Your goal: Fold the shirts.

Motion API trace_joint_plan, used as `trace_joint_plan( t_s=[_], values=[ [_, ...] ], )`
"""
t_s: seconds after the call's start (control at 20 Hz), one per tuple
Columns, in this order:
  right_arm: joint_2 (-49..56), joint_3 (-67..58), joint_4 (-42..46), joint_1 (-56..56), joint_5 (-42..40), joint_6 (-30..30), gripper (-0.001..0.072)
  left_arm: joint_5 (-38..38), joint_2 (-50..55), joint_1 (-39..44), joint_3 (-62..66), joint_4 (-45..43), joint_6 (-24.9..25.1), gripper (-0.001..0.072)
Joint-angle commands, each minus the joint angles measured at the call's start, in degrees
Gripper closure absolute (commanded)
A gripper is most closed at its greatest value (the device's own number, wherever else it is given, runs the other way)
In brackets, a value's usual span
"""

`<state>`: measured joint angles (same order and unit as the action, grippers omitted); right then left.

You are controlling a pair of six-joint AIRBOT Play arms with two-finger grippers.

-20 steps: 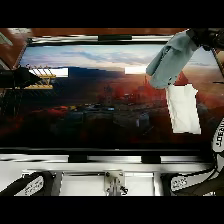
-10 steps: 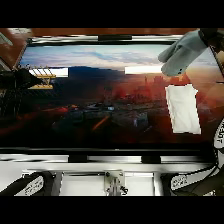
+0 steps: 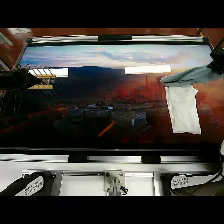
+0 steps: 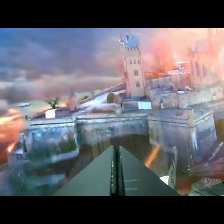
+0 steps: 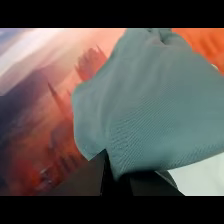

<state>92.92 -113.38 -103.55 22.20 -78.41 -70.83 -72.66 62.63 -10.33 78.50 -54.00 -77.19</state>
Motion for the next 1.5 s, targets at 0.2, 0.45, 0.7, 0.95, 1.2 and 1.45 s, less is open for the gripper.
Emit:
trace_joint_plan(
  t_s=[0.2, 0.45, 0.7, 0.95, 1.2, 1.45],
  values=[
    [-3.1, 0.1, 10.0, 0.1, -24.2, 3.5, 0.0653, 0.3, -0.1, 0.0, 0.1, 0.0, 1.1, 0.0675],
    [-3.1, 7.5, 12.5, 0.1, -24.1, 5.3, 0.0652, 0.6, -0.1, 0.0, 0.1, 1.7, 3.3, 0.0675],
    [-3.1, 21.0, 12.1, -0.3, -25.6, 5.8, 0.0653, 0.6, -0.1, 0.0, 0.1, 1.7, 3.7, 0.0675],
    [-3.1, 27.3, 15.2, -0.3, -23.3, 5.2, 0.0476, 0.6, -0.1, 0.0, 0.1, 1.7, 3.7, 0.0675],
    [-6.6, 26.1, 28.6, -0.2, -26.6, -4.9, 0.0204, 0.6, 0.1, 0.0, 0.1, 1.7, 4.6, 0.0675],
    [-7.6, 5.2, 31.2, -3.6, -13.2, -12.4, 0.0204, 2.6, 1.1, 2.8, 0.1, -4.5, 4.7, 0.0678]
  ],
)
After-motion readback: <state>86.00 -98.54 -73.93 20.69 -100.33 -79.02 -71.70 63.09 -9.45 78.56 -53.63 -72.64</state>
